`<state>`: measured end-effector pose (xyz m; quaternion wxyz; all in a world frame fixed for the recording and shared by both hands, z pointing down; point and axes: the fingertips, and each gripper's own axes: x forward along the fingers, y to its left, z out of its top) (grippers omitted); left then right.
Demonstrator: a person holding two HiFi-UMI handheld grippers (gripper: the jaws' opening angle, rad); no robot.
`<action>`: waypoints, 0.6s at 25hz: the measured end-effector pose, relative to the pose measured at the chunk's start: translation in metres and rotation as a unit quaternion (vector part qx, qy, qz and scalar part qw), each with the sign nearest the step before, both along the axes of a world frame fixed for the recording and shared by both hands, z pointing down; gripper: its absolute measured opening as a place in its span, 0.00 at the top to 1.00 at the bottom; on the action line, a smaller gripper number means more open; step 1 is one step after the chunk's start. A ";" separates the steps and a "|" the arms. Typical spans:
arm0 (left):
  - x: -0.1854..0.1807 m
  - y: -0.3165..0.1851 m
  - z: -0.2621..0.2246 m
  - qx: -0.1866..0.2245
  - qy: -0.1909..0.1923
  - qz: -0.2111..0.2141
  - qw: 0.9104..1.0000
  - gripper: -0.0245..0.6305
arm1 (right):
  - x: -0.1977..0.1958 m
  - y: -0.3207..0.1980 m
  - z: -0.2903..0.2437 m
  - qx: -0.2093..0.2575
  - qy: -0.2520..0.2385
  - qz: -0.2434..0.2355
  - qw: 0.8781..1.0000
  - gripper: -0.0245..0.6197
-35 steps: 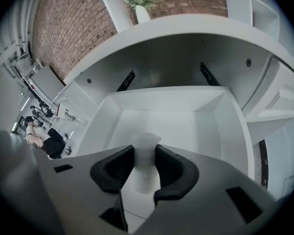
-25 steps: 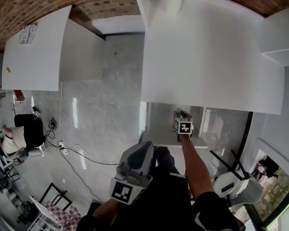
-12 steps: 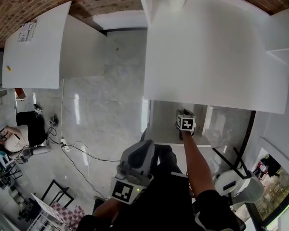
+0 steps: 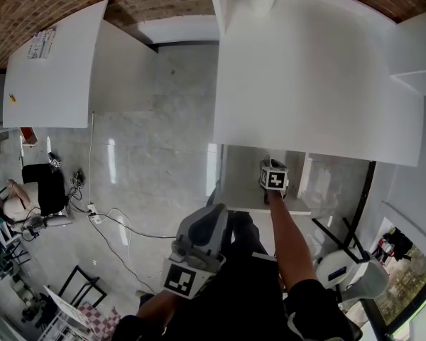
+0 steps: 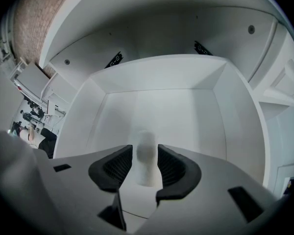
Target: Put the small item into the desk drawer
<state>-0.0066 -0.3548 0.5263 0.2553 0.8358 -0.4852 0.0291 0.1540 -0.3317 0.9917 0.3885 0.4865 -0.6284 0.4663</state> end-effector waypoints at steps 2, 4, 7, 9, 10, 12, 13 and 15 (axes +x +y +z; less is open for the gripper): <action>0.000 0.004 -0.004 0.005 0.001 0.002 1.000 0.93 | 0.000 0.001 -0.007 0.004 0.000 0.000 1.000 0.69; 0.000 0.009 -0.010 0.012 0.002 0.004 1.000 0.93 | -0.001 0.002 -0.017 0.011 -0.002 -0.001 1.000 0.69; 0.000 0.021 -0.022 0.028 -0.003 0.003 1.000 0.93 | 0.000 0.004 -0.036 0.025 -0.006 -0.001 1.000 0.71; 0.001 0.032 -0.031 0.039 -0.007 0.002 0.999 0.93 | 0.003 0.006 -0.054 0.036 -0.009 0.001 0.999 0.75; 0.001 0.039 -0.036 0.044 -0.008 0.001 0.999 0.93 | 0.004 0.008 -0.065 0.044 -0.011 0.001 0.999 0.76; 0.003 0.055 -0.046 0.059 -0.014 0.004 0.998 0.93 | 0.007 0.011 -0.089 0.063 -0.015 -0.001 0.998 0.79; 0.004 0.065 -0.050 0.070 -0.021 0.008 0.997 0.93 | 0.008 0.014 -0.102 0.074 -0.018 -0.001 0.997 0.81; 0.009 0.084 -0.061 0.088 -0.028 0.016 0.996 0.93 | 0.013 0.019 -0.132 0.102 -0.023 -0.002 0.995 0.85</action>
